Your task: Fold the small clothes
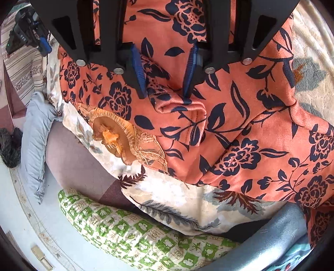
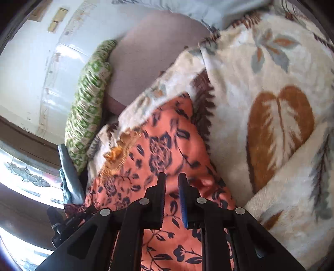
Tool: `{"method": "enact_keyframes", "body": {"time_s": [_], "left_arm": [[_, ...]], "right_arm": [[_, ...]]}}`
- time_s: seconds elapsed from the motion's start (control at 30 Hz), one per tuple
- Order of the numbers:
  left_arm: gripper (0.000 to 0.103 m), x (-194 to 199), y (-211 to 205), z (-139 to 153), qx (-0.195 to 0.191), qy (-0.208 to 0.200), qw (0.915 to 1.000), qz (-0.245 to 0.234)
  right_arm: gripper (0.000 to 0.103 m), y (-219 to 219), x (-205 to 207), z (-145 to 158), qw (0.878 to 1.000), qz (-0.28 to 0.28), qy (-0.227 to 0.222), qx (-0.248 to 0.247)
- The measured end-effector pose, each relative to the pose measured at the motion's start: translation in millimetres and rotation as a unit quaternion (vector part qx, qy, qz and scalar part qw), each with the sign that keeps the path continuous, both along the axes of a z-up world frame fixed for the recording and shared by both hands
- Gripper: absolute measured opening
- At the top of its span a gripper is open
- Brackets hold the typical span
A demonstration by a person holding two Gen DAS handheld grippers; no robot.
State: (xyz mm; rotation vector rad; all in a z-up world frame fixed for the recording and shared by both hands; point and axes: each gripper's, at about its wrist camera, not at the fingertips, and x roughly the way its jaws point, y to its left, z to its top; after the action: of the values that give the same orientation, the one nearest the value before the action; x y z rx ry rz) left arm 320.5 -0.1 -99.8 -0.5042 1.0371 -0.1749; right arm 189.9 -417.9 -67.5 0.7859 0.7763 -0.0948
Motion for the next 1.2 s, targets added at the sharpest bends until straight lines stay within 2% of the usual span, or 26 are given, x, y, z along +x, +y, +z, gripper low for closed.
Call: {"method": "enact_keyframes", "body": {"time_s": [0.03, 0.07, 0.2, 0.3, 0.37, 0.4, 0.43, 0.5, 0.53, 0.57, 0.67, 0.7, 0.77, 0.87, 0.93, 1.0, 1.1, 1.17, 1.2], "left_arm": [[0.049, -0.1, 2.3, -2.0, -0.001, -0.002, 1.0, 0.004], [0.05, -0.4, 4.0, -3.8, 0.0, -0.002, 1.0, 0.007], [0.05, 4.4, 2.8, -13.8, 0.011, 0.005, 0.9999, 0.007], [0.049, 10.8, -1.0, -19.9, 0.019, 0.011, 0.9997, 0.008], [0.049, 13.7, -1.5, -22.0, 0.022, 0.012, 0.9996, 0.008], [0.049, 14.5, -1.3, -22.0, 0.021, 0.011, 0.9997, 0.009], [0.049, 15.2, -1.0, -22.0, 0.021, 0.011, 0.9997, 0.01], [0.049, 15.6, -0.6, -21.3, 0.021, 0.009, 0.9997, 0.012], [0.049, 15.6, -0.9, -21.7, 0.026, 0.008, 0.9995, 0.014], [0.049, 16.3, -1.5, -22.5, 0.03, 0.008, 0.9994, 0.016], [0.049, 17.2, -4.8, -25.5, 0.042, 0.007, 0.999, 0.016], [0.049, 16.9, -6.2, -25.0, 0.047, 0.004, 0.9988, 0.014], [0.049, 16.3, -7.4, -24.6, 0.05, 0.004, 0.9987, 0.011], [0.048, 14.6, -2.6, -20.5, 0.033, 0.01, 0.9993, 0.017], [0.048, 8.6, 3.0, -11.1, 0.015, -0.005, 0.9997, 0.019], [0.049, 2.2, 1.1, -1.2, 0.022, -0.028, 0.9992, 0.017], [0.049, -4.3, -8.1, 1.4, 0.037, -0.04, 0.9985, 0.0], [0.049, -4.8, -14.8, -3.8, 0.048, -0.032, 0.9983, -0.013], [0.049, -3.3, -17.1, -7.5, 0.056, -0.026, 0.998, -0.016]], "right_arm": [[0.045, -6.9, 8.0, 6.4, 1.0, -0.009, -0.007, -0.014], [0.049, -13.4, 18.4, 8.4, 0.999, -0.021, -0.005, -0.027], [0.05, -26.1, 77.3, -21.4, 0.998, -0.009, 0.056, -0.022], [0.05, -24.3, 108.0, -45.5, 0.995, -0.008, 0.088, -0.043], [0.05, -25.6, 121.1, -61.3, 0.995, -0.003, 0.101, -0.025], [0.037, -25.1, 127.8, -66.3, 0.994, 0.009, 0.105, -0.008], [0.013, -21.5, 133.1, -62.3, 0.995, 0.024, 0.098, -0.017], [0.011, -5.6, 137.0, -36.1, 0.993, 0.065, 0.046, -0.088], [0.011, 1.1, 137.1, -26.0, 0.989, 0.072, 0.032, -0.127], [0.011, 4.0, 139.0, -23.5, 0.984, 0.073, 0.037, -0.156], [0.011, 2.5, 153.1, -51.3, 0.962, 0.084, 0.128, -0.224], [0.014, 2.5, 155.1, -61.8, 0.956, 0.093, 0.153, -0.233], [0.019, -1.5, 146.5, -55.0, 0.963, 0.087, 0.137, -0.217], [0.021, -10.5, 119.1, -27.1, 0.985, 0.063, 0.082, -0.141], [0.021, -6.0, 96.1, -9.5, 0.99, 0.066, 0.041, -0.116], [0.021, -2.5, 75.6, -4.1, 0.991, 0.075, 0.019, -0.106], [0.021, 1.7, 57.1, -21.9, 0.991, 0.077, 0.041, -0.098], [0.021, 2.0, 54.9, -46.5, 0.988, 0.074, 0.088, -0.103], [0.018, 3.3, 55.1, -58.4, 0.985, 0.07, 0.116, -0.11]]}}
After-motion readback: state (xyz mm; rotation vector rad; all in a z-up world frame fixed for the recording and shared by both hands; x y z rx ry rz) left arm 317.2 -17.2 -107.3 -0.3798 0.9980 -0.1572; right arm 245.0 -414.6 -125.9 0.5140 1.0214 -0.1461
